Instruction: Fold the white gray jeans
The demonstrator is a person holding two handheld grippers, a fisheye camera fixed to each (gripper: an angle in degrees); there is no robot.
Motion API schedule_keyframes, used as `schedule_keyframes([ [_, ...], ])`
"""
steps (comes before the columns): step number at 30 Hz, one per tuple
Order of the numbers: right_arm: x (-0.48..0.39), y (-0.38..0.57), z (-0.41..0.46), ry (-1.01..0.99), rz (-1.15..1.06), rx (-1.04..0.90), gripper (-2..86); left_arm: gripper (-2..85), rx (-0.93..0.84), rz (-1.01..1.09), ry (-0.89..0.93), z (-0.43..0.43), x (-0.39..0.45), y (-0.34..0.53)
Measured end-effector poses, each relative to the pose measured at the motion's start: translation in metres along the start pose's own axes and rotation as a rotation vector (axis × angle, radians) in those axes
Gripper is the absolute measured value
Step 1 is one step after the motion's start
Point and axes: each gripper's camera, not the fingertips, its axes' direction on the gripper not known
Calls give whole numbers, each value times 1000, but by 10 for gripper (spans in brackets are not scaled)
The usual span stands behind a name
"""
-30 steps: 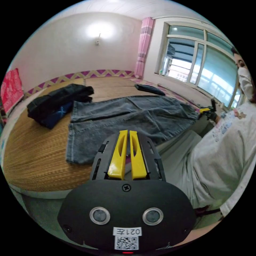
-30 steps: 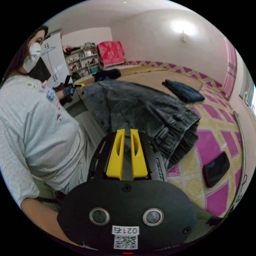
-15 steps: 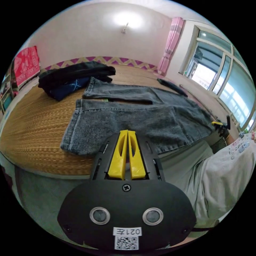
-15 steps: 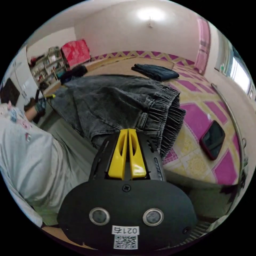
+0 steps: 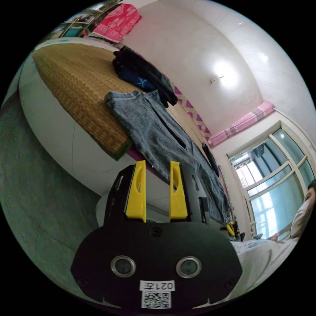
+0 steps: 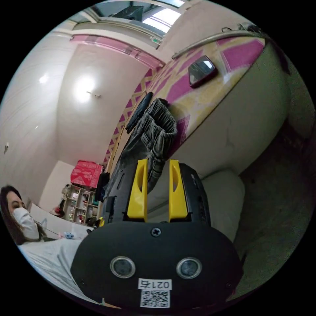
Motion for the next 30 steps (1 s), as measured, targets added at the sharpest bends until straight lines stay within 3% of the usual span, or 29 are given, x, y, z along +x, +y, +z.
schedule_keyframes([
  [8, 5, -21, -7, -83, 9, 38, 78, 98, 15, -71, 38, -12, -23, -15],
  [13, 20, -33, 5, -155, 61, -37, 77, 94, 20, -103, 57, -15, -28, -21],
  [22, 15, -47, 6, -150, 46, -43, 79, 88, 13, -178, 153, -11, -38, -33],
  [30, 18, -45, 18, -208, 86, -133, 39, -1, -21, -189, 161, 12, -30, -40],
])
